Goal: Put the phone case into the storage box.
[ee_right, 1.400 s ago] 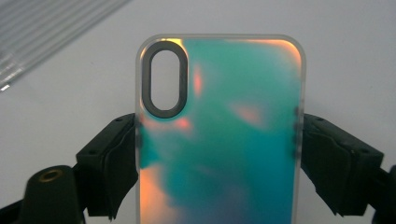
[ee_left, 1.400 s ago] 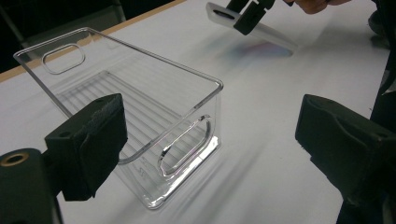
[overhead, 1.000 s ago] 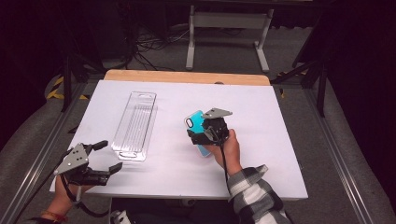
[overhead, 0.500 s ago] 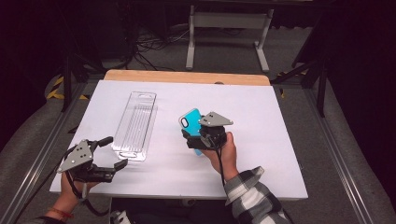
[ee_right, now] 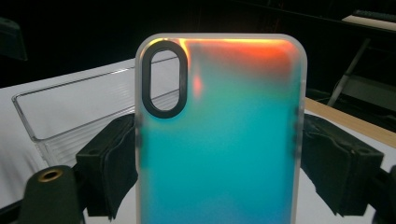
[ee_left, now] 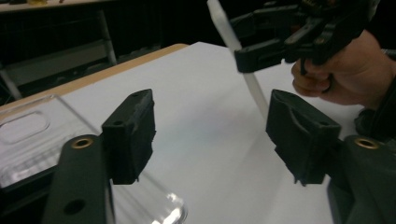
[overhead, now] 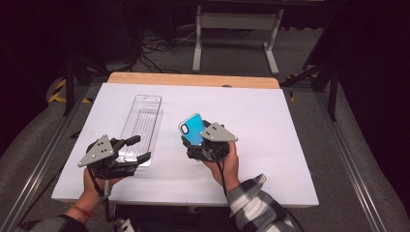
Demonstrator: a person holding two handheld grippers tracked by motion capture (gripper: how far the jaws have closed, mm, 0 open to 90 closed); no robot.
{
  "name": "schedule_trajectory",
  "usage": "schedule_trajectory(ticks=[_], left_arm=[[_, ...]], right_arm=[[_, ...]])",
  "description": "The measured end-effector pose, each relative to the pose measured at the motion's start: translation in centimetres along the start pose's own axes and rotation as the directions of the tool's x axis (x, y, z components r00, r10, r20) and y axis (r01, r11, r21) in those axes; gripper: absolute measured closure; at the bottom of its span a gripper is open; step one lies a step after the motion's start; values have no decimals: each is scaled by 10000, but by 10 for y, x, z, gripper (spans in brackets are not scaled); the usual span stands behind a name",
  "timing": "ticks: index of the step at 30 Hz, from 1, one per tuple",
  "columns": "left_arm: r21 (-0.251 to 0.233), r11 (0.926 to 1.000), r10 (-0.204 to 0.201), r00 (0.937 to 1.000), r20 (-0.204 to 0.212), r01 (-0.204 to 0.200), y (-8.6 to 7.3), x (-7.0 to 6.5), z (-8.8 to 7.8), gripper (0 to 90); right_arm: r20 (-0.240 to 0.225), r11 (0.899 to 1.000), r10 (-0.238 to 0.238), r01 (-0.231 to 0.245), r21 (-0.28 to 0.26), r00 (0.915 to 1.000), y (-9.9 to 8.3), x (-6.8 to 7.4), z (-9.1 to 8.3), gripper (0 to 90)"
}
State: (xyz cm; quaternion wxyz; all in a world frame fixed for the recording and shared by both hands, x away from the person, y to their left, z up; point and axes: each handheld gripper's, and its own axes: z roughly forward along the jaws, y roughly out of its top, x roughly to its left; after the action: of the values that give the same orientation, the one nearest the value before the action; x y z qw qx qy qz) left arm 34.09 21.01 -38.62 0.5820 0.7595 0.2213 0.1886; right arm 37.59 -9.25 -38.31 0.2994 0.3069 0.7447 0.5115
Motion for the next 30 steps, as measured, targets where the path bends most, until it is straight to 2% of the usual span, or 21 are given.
schedule_trajectory(ticks=[5, 11, 19, 20, 22, 24, 25, 27, 28, 29, 30], left_arm=[[-300, 9994, -152, 9987, 488, 167, 13, -5, 23, 524], [-341, 9994, -36, 9988, 484, 53, 23, -9, 39, 640], [-343, 9990, -267, 9983, 516, 285, 27, -10, 52, 694], [-330, 9986, -397, 9979, 503, 414, 27, -9, 52, 709], [-426, 9977, -504, 9974, 514, 526, 27, -7, 53, 727], [-458, 9974, -523, 9971, 549, 549, 27, -5, 53, 727], [-450, 9965, -678, 9962, 542, 703, 27, -6, 53, 727], [-471, 9961, -723, 9967, 356, 740, 28, -4, 55, 695], [-471, 9961, -723, 9967, 356, 740, 28, -4, 55, 668], [-484, 9944, -917, 9947, 469, 940, 27, -3, 57, 649], [-484, 9944, -917, 9947, 469, 940, 27, -3, 57, 654]], right_arm=[[134, 9990, -399, 401, -186, 9991, -1, 11, 0, 175], [316, 9959, -810, 821, -376, 9962, -1, 19, 0, 175], [616, 9917, -1129, 1163, -554, 9917, -2, 24, -1, 175], [721, 9895, -1264, 1309, -610, 9894, -2, 27, 0, 175], [798, 9892, -1254, 1308, -659, 9889, -2, 27, 0, 175], [803, 9892, -1270, 1322, -626, 9886, -3, 27, 1, 175], [803, 9892, -1270, 1322, -626, 9886, -3, 27, 1, 175], [942, 9858, -1448, 1518, -720, 9850, -3, 30, 0, 175], [1026, 9838, -1546, 1626, -749, 9826, -3, 32, 0, 175], [1023, 9830, -1595, 1676, -756, 9819, -3, 33, 0, 175], [1023, 9830, -1595, 1676, -756, 9819, -3, 33, 0, 175]])
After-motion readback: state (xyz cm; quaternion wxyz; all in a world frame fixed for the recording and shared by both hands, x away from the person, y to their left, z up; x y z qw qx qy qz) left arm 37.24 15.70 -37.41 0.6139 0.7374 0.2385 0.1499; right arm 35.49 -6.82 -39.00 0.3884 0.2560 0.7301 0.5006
